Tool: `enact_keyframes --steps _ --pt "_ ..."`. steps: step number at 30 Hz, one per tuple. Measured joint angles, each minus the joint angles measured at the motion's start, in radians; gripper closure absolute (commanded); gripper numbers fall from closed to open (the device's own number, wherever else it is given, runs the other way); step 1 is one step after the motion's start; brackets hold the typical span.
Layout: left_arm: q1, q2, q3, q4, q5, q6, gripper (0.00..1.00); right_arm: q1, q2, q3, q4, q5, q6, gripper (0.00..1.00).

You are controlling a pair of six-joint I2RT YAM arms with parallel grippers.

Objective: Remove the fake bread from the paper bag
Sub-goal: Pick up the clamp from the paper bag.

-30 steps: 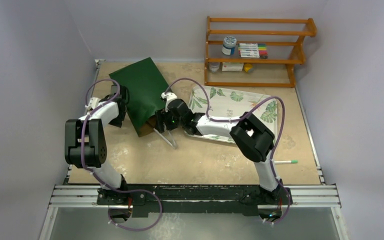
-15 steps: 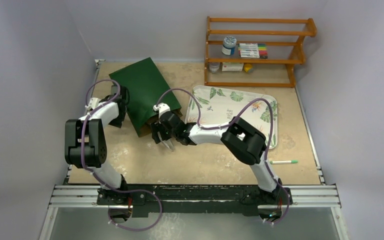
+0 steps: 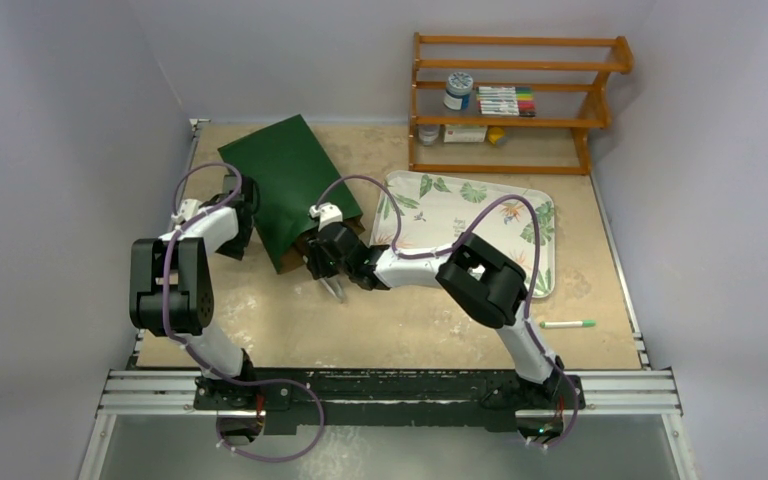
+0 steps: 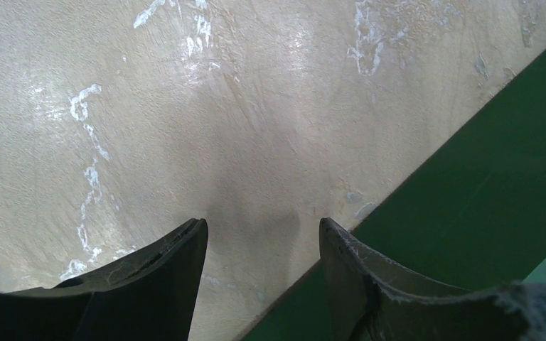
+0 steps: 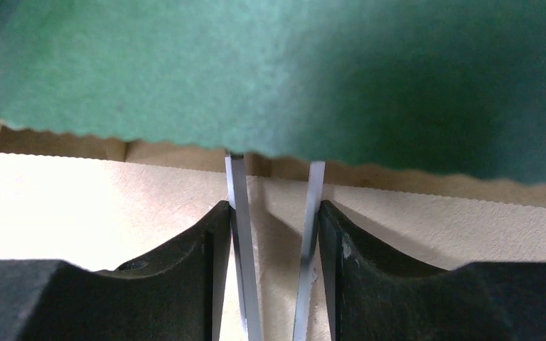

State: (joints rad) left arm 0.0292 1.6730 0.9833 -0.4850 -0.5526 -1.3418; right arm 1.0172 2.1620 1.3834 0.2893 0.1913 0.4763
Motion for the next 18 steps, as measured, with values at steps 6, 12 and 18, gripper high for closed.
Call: enact_keyframes --steps 6,12,18 --pt "0.000 0.000 0.000 0.000 0.000 0.000 0.41 -0.002 -0.006 -0.021 0.025 -0.022 0.026 0.70" --pt "0.000 0.000 0.000 0.000 0.000 0.000 0.41 -0.003 -0.057 -0.086 0.021 -0.054 0.041 0.84" --pt "0.000 0.000 0.000 -0.001 0.003 -0.001 0.41 -0.003 -0.090 -0.101 -0.036 -0.071 0.042 0.89"
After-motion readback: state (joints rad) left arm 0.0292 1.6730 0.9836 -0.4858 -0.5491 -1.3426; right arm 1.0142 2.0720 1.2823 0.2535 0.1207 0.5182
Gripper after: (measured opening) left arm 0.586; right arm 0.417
